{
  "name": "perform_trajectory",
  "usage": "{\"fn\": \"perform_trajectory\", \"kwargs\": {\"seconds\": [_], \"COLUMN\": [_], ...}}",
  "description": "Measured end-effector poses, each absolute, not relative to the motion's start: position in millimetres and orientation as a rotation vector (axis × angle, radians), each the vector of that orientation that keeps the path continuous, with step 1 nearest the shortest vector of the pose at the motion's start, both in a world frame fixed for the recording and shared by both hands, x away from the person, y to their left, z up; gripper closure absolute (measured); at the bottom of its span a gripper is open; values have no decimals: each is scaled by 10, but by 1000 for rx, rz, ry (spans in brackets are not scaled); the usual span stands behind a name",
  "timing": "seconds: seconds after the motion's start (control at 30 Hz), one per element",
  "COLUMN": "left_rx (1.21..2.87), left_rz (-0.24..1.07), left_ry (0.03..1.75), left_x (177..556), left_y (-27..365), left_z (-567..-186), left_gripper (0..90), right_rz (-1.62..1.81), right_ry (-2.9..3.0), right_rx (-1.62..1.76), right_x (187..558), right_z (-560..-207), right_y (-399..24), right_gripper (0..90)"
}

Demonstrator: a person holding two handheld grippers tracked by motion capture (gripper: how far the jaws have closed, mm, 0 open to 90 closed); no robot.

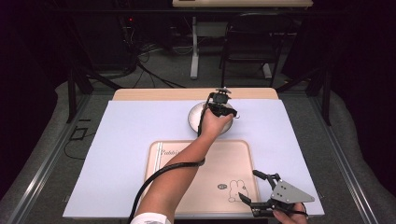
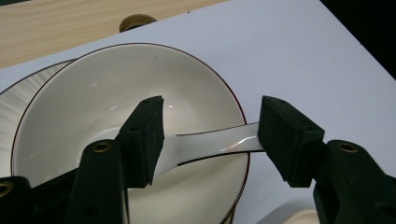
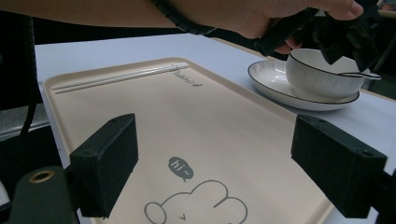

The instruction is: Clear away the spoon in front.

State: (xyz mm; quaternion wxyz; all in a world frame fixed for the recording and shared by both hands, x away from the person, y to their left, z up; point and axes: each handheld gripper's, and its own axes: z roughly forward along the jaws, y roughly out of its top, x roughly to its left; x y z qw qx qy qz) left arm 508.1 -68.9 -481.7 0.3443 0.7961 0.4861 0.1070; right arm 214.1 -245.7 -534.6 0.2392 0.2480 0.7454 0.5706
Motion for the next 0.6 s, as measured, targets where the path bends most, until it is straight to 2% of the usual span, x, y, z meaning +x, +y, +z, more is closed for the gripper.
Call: {"fn": "perform_trajectory", "kwargs": {"seconds": [0.3, 0.6], "left_rx": [2121, 2117], "left_rz": [304, 312], "left_ry": [1239, 1257], "left_x": [4958, 4809], "left_y": [-601, -355], "left_z": [-4777, -4757], "left_gripper": [413, 413], "right_rz": [1557, 1550], "right_ry": [2047, 2046], "right_rx": [678, 677], "right_x": [2147, 2151], "right_z": [-5350, -5354], "right_y": [-2446, -2441], "right_gripper": [145, 144]}}
